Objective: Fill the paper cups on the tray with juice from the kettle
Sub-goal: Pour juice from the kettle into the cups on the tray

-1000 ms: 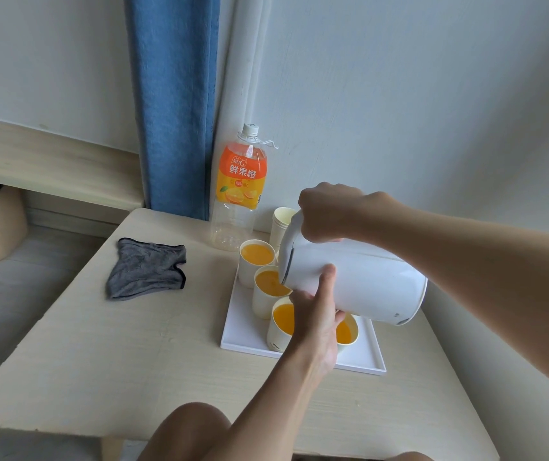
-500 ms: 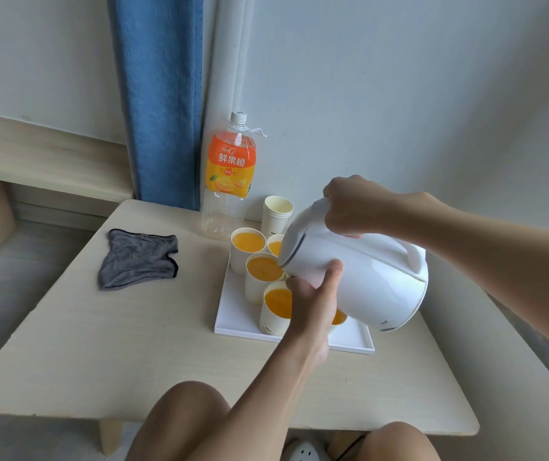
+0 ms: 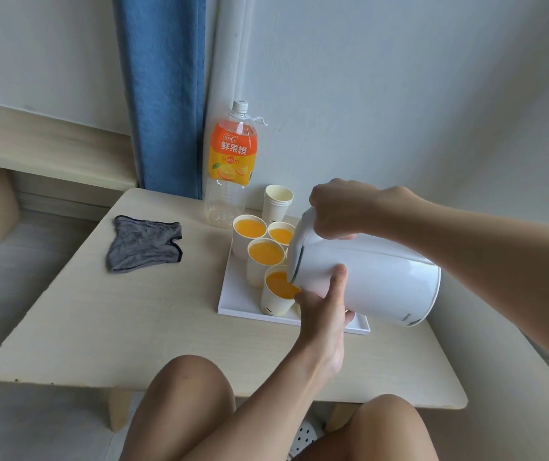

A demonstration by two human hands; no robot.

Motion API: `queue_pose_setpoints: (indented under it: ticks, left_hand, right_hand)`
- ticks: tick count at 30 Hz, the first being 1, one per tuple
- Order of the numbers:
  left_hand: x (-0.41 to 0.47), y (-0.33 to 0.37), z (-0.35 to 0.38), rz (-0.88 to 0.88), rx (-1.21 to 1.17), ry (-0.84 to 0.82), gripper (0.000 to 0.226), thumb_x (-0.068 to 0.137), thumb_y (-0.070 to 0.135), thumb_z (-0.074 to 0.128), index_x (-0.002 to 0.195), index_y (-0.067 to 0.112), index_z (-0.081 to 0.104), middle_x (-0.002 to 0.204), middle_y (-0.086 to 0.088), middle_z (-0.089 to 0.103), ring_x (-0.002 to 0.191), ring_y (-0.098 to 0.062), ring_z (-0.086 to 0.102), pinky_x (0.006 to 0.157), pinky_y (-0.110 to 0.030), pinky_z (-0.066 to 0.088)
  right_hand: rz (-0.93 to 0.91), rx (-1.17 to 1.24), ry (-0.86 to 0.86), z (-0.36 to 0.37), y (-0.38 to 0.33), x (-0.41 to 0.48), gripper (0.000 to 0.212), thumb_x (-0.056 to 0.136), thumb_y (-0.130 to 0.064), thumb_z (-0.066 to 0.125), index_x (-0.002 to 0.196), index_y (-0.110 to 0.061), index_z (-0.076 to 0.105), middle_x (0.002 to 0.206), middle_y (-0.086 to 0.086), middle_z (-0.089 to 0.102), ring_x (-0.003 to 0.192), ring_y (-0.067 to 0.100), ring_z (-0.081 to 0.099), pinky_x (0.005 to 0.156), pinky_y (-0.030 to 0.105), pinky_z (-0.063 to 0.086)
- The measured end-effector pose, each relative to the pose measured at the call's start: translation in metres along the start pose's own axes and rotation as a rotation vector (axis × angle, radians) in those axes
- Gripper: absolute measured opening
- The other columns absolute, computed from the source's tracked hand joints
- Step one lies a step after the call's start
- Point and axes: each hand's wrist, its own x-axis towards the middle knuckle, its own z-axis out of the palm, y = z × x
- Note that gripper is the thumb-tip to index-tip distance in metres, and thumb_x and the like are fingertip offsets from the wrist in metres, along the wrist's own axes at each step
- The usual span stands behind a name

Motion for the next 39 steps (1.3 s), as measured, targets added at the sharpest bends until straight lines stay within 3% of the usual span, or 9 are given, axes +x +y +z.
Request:
queue_pose_setpoints:
  ticks: [3,8,13,23,39]
  left_hand:
    - [0.001,0.002,-0.003,0.003,-0.025,-0.022,0.096,0.057,0.057,0.085,0.138,0.020,0.049,0.134,-0.003,0.068,0.121,-0.022,0.068,0.105,-0.051,0.054]
    - [0.002,0.004,-0.005,-0.001,-0.066,-0.035,0.091,0.063,0.049,0.087,0.141,0.021,0.051,0.133,-0.004,0.069,0.122,-0.026,0.067,0.102,-0.051,0.056]
    - [0.001,0.004,-0.002,-0.004,-0.109,-0.048,0.058,0.091,0.030,0.078,0.142,0.023,0.051,0.132,-0.004,0.070,0.122,-0.027,0.067,0.094,-0.044,0.060]
    - [-0.001,0.005,0.003,-0.009,-0.189,-0.034,0.055,0.092,0.028,0.076,0.141,0.022,0.051,0.131,-0.008,0.070,0.121,-0.029,0.068,0.105,-0.053,0.054]
    - [-0.005,0.008,0.008,0.015,-0.266,-0.063,0.057,0.093,0.028,0.074,0.145,0.018,0.052,0.130,-0.013,0.071,0.117,-0.030,0.071,0.095,-0.046,0.060]
  right_hand:
    - [-0.006,-0.012,0.003,-0.004,-0.003,-0.002,0.013,0.067,-0.002,0.048,0.077,-0.007,0.056,0.079,0.011,0.052,0.062,0.026,0.051,0.057,0.026,0.037]
    - [-0.022,-0.031,0.006,-0.006,-0.008,-0.004,0.005,0.077,-0.007,0.048,0.074,-0.009,0.050,0.078,0.009,0.051,0.061,0.024,0.049,0.056,0.024,0.037]
    - [-0.034,-0.066,0.025,-0.005,-0.011,-0.003,0.011,0.080,-0.008,0.048,0.070,-0.011,0.044,0.075,0.008,0.048,0.058,0.022,0.047,0.054,0.024,0.035]
    - [-0.091,-0.139,0.071,-0.006,-0.017,-0.004,0.027,0.087,-0.010,0.050,0.067,-0.015,0.033,0.073,0.004,0.043,0.057,0.016,0.041,0.048,0.024,0.029]
    - [-0.110,-0.179,0.104,-0.005,-0.020,0.000,0.029,0.092,-0.018,0.052,0.066,-0.015,0.040,0.072,0.002,0.047,0.057,0.015,0.043,0.047,0.023,0.029]
